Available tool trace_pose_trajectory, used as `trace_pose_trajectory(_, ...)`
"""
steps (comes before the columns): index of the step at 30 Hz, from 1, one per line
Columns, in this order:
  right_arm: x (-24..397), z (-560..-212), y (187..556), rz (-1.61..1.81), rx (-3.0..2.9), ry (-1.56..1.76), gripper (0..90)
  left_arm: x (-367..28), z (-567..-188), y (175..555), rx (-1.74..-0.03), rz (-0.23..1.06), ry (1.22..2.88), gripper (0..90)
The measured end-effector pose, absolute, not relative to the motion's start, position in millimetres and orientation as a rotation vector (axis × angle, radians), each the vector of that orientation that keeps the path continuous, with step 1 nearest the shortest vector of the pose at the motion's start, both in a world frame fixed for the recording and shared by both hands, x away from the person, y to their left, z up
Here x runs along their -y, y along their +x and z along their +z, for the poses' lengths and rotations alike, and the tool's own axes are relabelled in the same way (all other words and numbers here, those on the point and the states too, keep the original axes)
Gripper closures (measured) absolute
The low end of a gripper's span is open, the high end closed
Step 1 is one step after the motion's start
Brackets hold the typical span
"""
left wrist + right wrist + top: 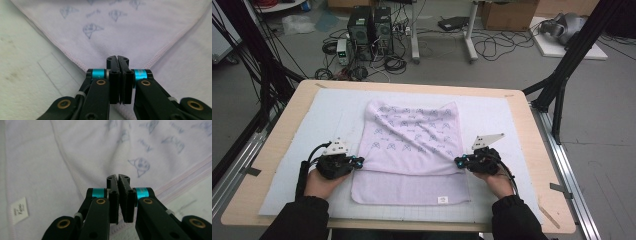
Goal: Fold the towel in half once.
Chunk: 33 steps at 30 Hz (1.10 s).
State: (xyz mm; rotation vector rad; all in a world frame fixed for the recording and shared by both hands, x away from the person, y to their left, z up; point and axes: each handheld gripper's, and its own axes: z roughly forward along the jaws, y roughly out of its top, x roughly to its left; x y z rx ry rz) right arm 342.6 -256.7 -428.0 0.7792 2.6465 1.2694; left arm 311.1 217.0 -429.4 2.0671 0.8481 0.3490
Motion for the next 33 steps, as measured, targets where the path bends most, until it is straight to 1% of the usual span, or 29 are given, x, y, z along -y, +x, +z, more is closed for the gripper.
trace_pose_trajectory(4,262.2,-403.9,341.8,1.340,-2.580,0.756,87.0,-219.9,-401.2,305.4,-0.827,0.377,2.019,87.7)
trace_pose_trajectory(8,266.8,-385.8,329.8,1.366,-2.556,0.713,87.0,-222.1,-381.9,284.2,-0.774,0.401,1.997,87.7)
trace_pose_trajectory(11,270.5,-383.6,312.9,1.363,-2.597,0.691,87.0,-224.0,-384.2,269.6,-0.764,0.389,2.010,87.7)
trace_pose_trajectory(14,270.7,-389.0,297.3,1.357,-2.644,0.656,86.7,-223.6,-395.1,255.0,-0.746,0.355,2.031,86.3)
trace_pose_trajectory(15,270.5,-393.8,292.6,1.349,-2.672,0.643,84.6,-222.9,-399.8,252.6,-0.742,0.336,2.039,83.5)
trace_pose_trajectory(17,269.0,-402.9,290.3,1.332,-2.701,0.655,75.6,-221.2,-407.9,252.3,-0.744,0.317,2.070,71.0)
trace_pose_trajectory(18,268.0,-408.0,290.6,1.327,-2.710,0.654,74.3,-220.2,-412.1,253.3,-0.744,0.310,2.082,70.9)
trace_pose_trajectory(20,264.8,-416.5,292.3,1.335,-2.714,0.658,67.0,-217.5,-420.5,256.6,-0.747,0.295,2.089,70.3)
trace_pose_trajectory(21,262.1,-421.0,293.5,1.342,-2.716,0.652,65.0,-215.7,-424.2,258.7,-0.748,0.290,2.101,69.9)
trace_pose_trajectory(23,258.5,-426.1,295.5,1.333,-2.726,0.627,62.9,-213.0,-430.1,261.7,-0.751,0.267,2.119,67.4)
trace_pose_trajectory(26,254.9,-433.3,299.0,1.295,-2.743,0.645,61.1,-208.6,-439.9,264.1,-0.754,0.237,2.157,67.0)
trace_pose_trajectory(27,254.5,-435.3,300.2,1.273,-2.749,0.649,61.2,-207.2,-442.8,263.8,-0.754,0.240,2.166,67.2)
trace_pose_trajectory(28,253.9,-438.2,301.6,1.260,-2.756,0.664,63.3,-207.4,-443.3,262.4,-0.744,0.261,2.163,68.5)
trace_pose_trajectory(29,252.9,-440.9,302.4,1.243,-2.776,0.671,67.0,-207.9,-443.2,262.3,-0.744,0.259,2.164,74.4)
trace_pose_trajectory(31,251.7,-442.8,301.3,1.231,-2.762,0.663,78.6,-208.5,-442.9,262.0,-0.749,0.255,2.158,85.3)
trace_pose_trajectory(32,251.4,-442.7,302.1,1.238,-2.772,0.652,83.9,-208.5,-442.8,261.6,-0.751,0.252,2.155,87.0)
trace_pose_trajectory(33,251.1,-442.8,302.8,1.240,-2.781,0.652,85.1,-208.8,-442.3,261.4,-0.748,0.254,2.157,87.7)
